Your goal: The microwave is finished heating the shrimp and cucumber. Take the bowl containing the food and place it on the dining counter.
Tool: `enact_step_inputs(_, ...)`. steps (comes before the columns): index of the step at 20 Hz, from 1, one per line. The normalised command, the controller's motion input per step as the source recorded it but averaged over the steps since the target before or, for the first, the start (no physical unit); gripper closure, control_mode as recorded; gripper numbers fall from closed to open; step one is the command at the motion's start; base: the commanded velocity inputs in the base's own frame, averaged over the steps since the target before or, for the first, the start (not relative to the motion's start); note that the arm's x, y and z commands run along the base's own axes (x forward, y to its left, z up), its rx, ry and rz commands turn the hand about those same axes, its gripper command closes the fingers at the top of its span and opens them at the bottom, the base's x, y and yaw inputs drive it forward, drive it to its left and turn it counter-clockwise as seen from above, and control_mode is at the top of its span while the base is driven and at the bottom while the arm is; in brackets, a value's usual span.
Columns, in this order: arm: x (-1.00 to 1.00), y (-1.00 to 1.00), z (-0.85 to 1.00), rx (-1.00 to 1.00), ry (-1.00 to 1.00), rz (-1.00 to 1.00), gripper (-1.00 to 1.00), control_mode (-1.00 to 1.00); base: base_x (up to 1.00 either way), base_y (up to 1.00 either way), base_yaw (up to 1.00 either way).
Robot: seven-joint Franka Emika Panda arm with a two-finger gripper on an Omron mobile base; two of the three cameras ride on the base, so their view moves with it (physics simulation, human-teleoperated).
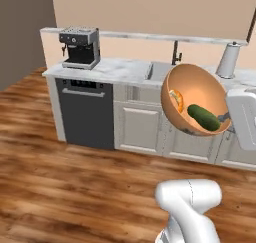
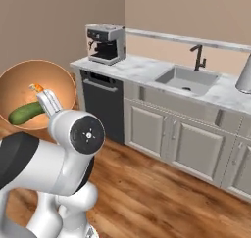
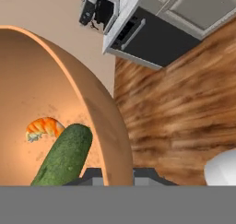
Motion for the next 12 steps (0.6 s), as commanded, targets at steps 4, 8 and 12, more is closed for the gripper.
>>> enact_step_inputs(4,0.0,0.0,0.0,0.0,0.0,0.0,1.0,1.0,1.0,1.0,0.06)
enact_step_inputs(8,0.0,0.0,0.0,0.0,0.0,0.0,1.0,1.0,1.0,1.0,0.01)
enact_step_inputs(12,0.0,0.0,0.0,0.0,0.0,0.0,1.0,1.0,1.0,1.0,0.0)
